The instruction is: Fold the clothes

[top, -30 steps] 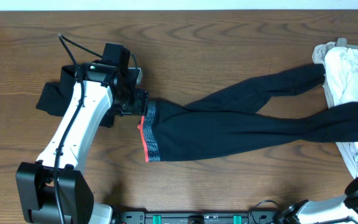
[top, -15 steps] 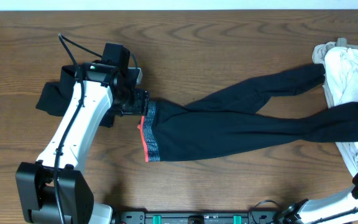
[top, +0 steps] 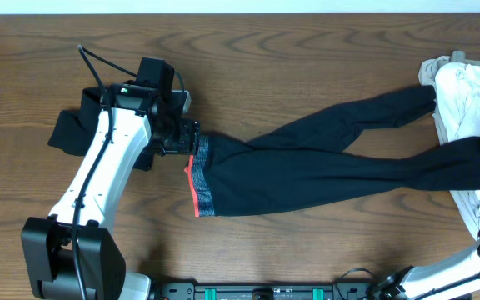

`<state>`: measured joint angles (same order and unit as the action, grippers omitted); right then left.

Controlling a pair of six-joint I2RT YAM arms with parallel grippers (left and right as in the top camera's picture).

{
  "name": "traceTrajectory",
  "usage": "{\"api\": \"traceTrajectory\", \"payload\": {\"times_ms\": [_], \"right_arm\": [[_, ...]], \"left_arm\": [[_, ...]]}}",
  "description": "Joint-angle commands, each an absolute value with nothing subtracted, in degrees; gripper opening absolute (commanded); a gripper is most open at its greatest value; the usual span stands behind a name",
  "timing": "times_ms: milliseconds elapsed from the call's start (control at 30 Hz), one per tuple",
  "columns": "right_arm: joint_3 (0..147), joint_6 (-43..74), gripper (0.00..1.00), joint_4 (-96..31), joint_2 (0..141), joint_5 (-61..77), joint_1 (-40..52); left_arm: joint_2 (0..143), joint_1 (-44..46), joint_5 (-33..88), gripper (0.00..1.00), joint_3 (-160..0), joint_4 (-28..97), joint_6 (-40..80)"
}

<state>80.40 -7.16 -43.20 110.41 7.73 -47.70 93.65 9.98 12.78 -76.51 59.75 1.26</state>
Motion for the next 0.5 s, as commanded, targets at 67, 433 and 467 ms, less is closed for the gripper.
{"api": "traceTrajectory", "payload": {"times_ms": [67, 433, 467], "right_arm": [[80.4, -6.5, 0.33, -43.2, 110.6, 8.0, -47.2], [80.4, -1.5, 0.01, -44.5, 110.5, 6.6, -47.3], [80.4, -1.5, 0.01, -44.8, 110.2, 6.6, -47.3]], "left_arm": [[94.3, 9.8, 12.4, 0.71, -76.3, 59.9, 0.6], [94.3, 9.8, 12.3, 0.71, -76.3, 59.9, 0.6], [94.3, 9.8, 12.3, 0.71, -76.3, 60.1, 0.6]]}}
